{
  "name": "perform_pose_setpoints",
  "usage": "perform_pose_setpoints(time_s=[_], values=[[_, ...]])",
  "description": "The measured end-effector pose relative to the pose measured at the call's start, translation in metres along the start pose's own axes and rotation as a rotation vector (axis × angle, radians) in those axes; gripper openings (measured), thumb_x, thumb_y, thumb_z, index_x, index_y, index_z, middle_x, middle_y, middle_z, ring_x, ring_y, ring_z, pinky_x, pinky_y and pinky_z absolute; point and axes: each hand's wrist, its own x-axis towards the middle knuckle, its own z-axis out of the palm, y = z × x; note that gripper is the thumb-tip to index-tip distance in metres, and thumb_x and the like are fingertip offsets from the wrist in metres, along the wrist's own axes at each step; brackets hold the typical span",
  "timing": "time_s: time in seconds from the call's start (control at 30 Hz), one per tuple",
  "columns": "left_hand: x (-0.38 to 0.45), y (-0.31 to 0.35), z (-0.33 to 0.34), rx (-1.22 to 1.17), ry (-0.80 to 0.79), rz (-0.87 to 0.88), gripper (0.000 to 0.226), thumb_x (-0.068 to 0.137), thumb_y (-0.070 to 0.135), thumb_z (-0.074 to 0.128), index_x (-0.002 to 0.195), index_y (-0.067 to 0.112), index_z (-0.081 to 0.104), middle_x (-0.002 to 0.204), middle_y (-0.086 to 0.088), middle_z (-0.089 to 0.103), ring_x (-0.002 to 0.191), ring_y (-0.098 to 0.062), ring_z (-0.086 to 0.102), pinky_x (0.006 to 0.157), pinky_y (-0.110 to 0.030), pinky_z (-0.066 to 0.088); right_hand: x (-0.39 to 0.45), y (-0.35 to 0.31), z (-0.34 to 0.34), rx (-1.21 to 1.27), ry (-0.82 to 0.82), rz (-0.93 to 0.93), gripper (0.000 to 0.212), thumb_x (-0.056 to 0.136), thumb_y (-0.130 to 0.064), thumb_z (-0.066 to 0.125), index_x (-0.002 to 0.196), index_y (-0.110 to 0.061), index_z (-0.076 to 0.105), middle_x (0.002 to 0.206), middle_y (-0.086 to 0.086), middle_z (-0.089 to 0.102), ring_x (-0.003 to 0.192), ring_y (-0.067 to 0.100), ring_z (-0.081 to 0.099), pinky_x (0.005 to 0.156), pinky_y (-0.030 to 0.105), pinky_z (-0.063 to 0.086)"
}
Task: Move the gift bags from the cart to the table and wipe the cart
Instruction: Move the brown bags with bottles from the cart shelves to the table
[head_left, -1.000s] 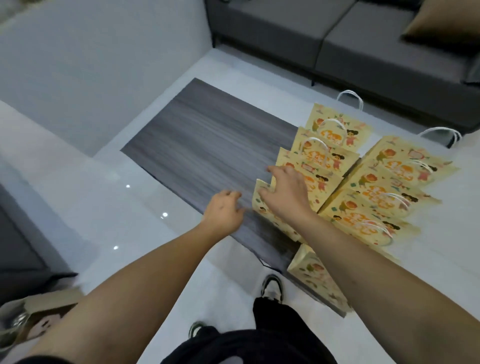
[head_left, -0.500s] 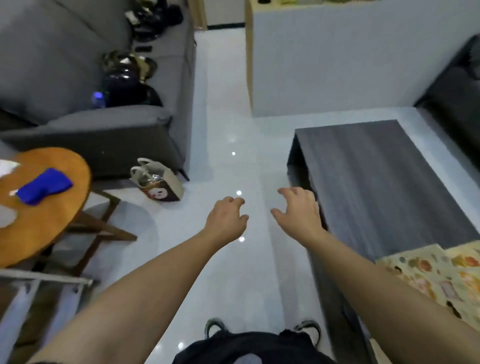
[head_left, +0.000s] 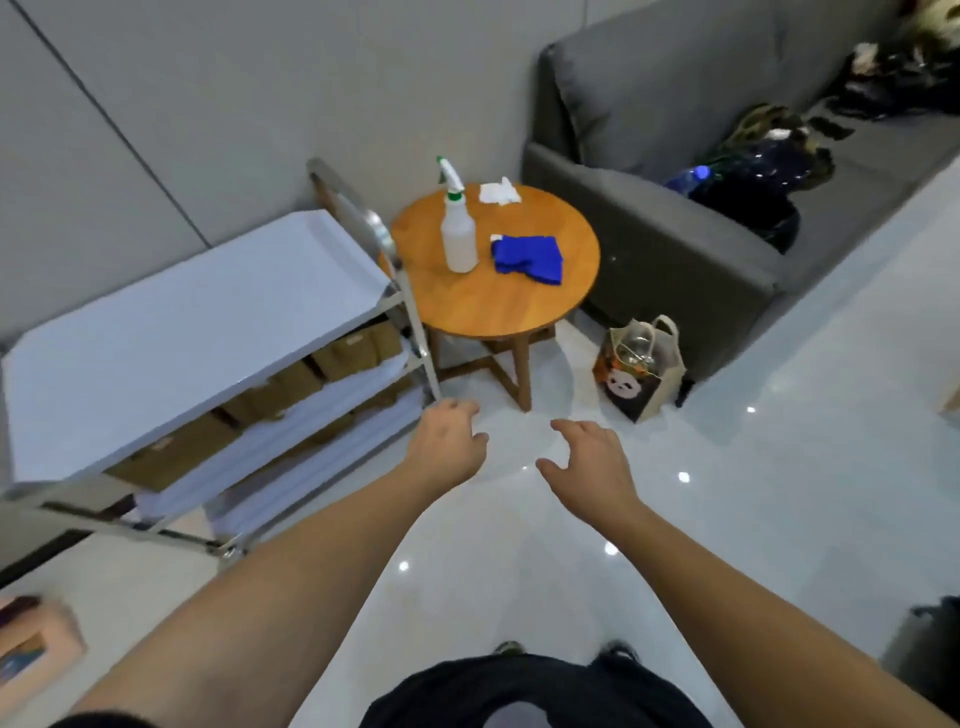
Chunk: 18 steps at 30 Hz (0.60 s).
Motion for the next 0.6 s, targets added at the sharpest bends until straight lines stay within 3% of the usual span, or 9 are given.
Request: perform_pose_setpoints(time_s=[0.33,0.6], values=[[-0.013,-0.079,-0.027,-0.174,0.180,-0.495,0.043,0.099,0.030,0.059,0.139,0.016,0.053,0.140,-0.009,0.053,0.128,-0.028,0.050,0.105,-0.037,0.041,0.100,-0.070,0.042,-0.047,-0.301,-0.355,0.061,0.094,-0.039,0.065,0.148,-0.019,0.046,0.147,0.008,0.050,0.136,0.029,0.040,0.110,0.038,0.037],[-0.009,-0.087,-0.038,-0.184,0.233,-0.699,0.045,0.099,0.030,0.060,0.141,0.015,0.053,0.142,-0.010,0.053,0.130,-0.029,0.049,0.107,-0.036,0.038,0.151,-0.090,0.062,-0.038,-0.468,-0.454,0.060,0.094,-0.038,0.066,0.147,-0.017,0.047,0.146,0.008,0.052,0.136,0.029,0.043,0.109,0.039,0.039]])
